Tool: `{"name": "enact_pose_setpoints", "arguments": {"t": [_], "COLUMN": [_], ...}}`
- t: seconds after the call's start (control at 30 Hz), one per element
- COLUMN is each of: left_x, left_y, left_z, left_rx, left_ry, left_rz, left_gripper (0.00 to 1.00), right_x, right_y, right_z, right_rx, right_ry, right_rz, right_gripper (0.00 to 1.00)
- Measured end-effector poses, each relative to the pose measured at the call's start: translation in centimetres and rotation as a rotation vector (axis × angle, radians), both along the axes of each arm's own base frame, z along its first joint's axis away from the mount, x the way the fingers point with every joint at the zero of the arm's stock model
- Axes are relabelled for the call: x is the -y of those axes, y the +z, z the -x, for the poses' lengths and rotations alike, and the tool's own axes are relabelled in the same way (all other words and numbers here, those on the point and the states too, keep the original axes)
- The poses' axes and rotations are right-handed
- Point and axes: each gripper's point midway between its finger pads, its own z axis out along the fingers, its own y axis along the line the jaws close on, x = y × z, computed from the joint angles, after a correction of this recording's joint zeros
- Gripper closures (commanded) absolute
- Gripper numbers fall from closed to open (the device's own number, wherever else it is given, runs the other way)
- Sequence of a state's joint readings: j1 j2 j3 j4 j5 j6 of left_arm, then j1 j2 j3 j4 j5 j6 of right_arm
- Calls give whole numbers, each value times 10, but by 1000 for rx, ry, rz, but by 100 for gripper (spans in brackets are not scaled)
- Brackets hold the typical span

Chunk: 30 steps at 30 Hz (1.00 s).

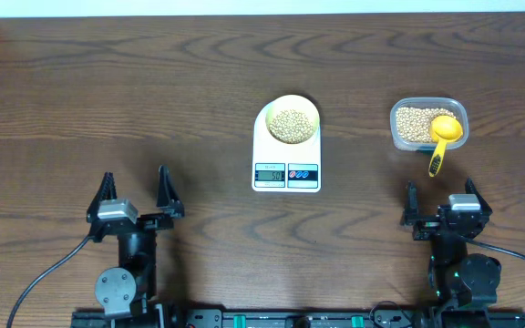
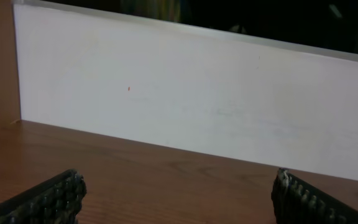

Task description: Scoop item into bowl and weigh 50g on scale

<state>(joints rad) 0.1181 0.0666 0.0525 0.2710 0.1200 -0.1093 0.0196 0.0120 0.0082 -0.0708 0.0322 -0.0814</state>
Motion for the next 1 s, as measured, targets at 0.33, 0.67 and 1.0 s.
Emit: {"name": "enact_pose_setpoints", "arguments": {"t": [0.33, 0.67, 1.0], "left_x": [0, 7, 9], "left_y": [-19, -74, -77], "left_z": [0, -2, -1], "left_rx": [-25, -250, -275], "left_ry": [0, -30, -28], "left_rz": [3, 25, -82], "left_gripper": [2, 2, 2], "right_x": [0, 0, 0], "right_y": [0, 0, 0], "right_z": [0, 0, 0], "right_rx": [0, 0, 1], "right_ry": [0, 0, 0], "right_rz": [0, 0, 0], "right_gripper": [1, 1, 1]}}
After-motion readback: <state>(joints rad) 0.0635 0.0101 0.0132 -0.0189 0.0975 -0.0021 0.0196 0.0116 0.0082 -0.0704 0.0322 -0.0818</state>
